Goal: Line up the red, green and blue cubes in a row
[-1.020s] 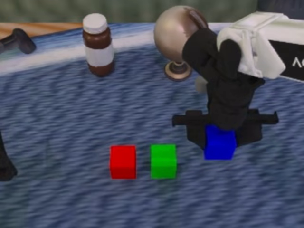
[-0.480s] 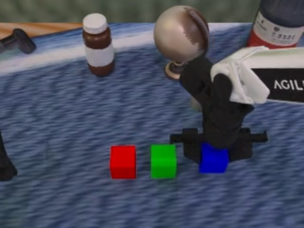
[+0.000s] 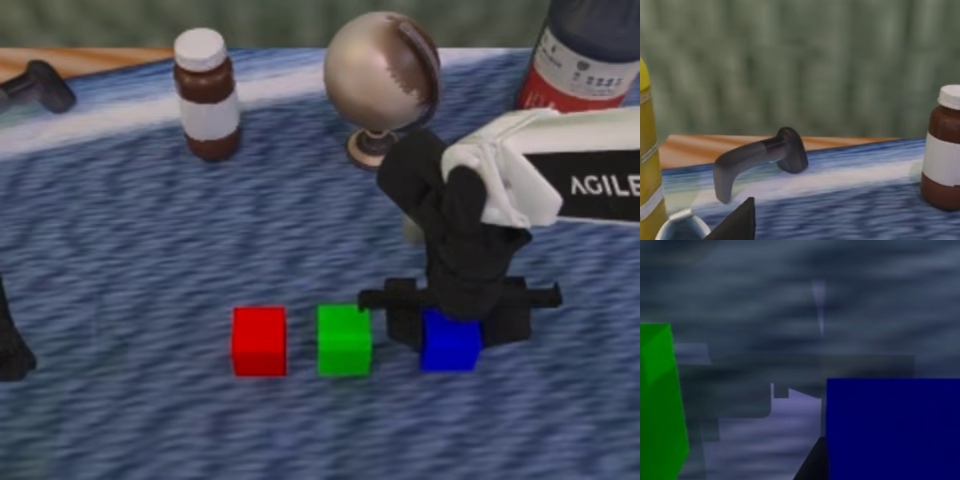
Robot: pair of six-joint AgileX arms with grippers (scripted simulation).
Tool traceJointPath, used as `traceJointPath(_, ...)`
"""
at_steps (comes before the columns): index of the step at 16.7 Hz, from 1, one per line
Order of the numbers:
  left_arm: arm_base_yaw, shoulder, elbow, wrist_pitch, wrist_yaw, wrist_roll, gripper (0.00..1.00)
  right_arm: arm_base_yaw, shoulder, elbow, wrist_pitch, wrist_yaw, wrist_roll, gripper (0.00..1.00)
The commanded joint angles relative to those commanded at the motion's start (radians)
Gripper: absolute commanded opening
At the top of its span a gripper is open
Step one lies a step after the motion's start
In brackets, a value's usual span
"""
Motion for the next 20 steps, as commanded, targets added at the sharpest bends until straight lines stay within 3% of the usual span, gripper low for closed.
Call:
traceJointPath(10, 0.0, 0.0, 0.0, 0.0, 0.0, 0.0, 1.0, 0.0, 0.0, 0.0, 0.0, 0.0, 0.0, 0.98)
traceJointPath(20, 0.0, 0.0, 0.0, 0.0, 0.0, 0.0, 1.0, -0.001, -0.002, 0.003, -0.004, 0.0, 0.0, 1.0)
